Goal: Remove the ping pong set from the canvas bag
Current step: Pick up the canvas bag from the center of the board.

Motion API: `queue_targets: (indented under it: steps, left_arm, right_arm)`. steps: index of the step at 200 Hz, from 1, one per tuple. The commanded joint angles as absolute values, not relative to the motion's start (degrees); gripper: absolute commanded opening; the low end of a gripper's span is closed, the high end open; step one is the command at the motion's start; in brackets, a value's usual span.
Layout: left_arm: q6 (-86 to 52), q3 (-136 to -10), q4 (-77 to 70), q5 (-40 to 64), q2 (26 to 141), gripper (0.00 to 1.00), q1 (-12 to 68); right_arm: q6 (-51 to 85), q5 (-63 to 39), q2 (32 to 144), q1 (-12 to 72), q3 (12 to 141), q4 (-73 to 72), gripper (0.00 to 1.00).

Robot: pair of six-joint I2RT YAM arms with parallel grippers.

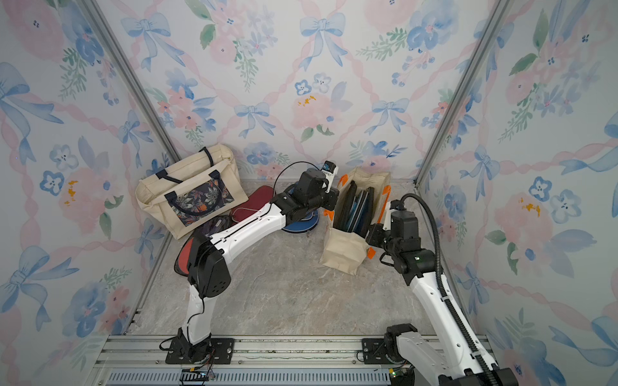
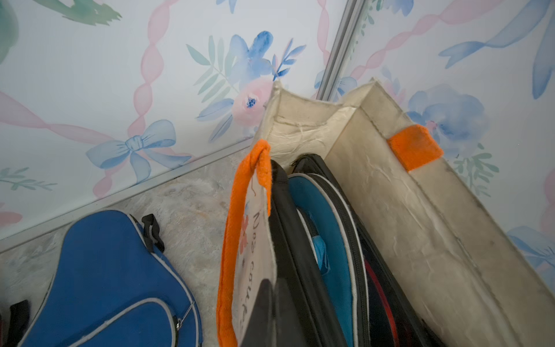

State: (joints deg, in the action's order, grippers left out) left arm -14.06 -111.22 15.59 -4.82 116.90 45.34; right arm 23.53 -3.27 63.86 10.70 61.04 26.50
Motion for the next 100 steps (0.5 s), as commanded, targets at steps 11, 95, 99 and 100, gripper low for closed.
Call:
queue_targets:
  steps: [11, 95, 99, 100]
  left_arm:
    - [-12.81, -106.3, 14.67, -4.1, 109.18, 0.0, 44.8]
    - [-12.56, -110.57, 19.36, -6.08, 113.49, 0.53, 43.93]
    - [-12.57, -110.57, 19.5, -6.15, 113.71, 0.54, 43.85]
    - [-12.57, -110.57, 19.55, -6.15, 113.76, 0.54, 43.76]
  right_arm:
    - [22.24, -1.08, 62.6, 13.99, 60.78, 25.97, 0.0]
    - [22.13, 0.41, 63.04, 18.32, 60.94, 25.42, 0.0]
    - [22.02, 0.56, 63.05, 18.44, 60.96, 25.4, 0.0]
    - [22.04, 0.59, 63.03, 18.41, 60.98, 25.36, 0.0]
